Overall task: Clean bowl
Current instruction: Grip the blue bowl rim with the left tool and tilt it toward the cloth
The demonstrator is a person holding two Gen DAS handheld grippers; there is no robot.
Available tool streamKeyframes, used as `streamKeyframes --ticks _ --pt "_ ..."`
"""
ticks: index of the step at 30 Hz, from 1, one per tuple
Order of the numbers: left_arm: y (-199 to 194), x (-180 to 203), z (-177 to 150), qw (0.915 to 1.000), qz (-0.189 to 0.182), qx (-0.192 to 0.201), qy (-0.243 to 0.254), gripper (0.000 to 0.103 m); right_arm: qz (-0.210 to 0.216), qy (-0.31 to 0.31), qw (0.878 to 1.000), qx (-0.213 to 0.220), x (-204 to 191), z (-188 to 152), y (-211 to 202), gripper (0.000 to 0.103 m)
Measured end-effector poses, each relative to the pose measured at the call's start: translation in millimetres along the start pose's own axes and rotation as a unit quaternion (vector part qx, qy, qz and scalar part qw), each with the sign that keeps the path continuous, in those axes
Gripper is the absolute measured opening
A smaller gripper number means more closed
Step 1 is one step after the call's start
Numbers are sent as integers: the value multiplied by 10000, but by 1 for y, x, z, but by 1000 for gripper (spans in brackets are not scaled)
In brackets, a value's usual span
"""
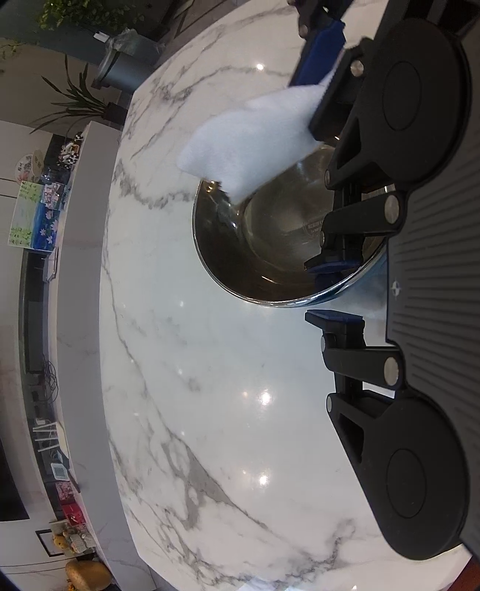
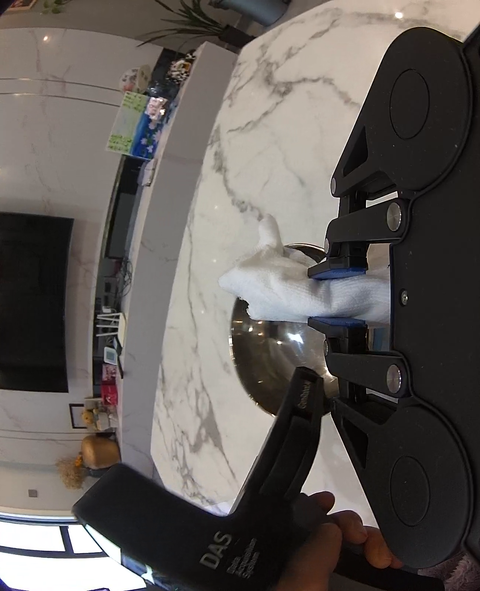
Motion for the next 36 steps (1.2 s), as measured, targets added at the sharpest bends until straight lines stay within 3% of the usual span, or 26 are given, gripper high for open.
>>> streamKeyframes --ticks 8,17,22,29,36 --pt "-6 10 -4 9994 -268 26 221 19 64 166 9992 -353 1 -9 4 19" --pt "-9 15 -6 9994 -201 38 290 18 424 222 9981 -386 -6 -13 5 20" --pt "-7 18 -7 9992 -100 52 392 18 537 162 9964 -639 -10 -18 15 19" --pt "-5 17 -8 9990 -90 28 426 18 129 -387 9967 -704 -22 -22 15 19" --pt "-7 12 -13 9992 -299 -231 111 25 330 143 9961 -810 -8 -28 18 19"
Point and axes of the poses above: each gripper's, at about its wrist camera, not at the fingertips, and y roughly the way its jaws point, x to its right, z to its top, the point moved 1 cm from there along y, roughly the way its jaws point, and after that the axes turned 9 degrees about -y, right-handed, at the moved point
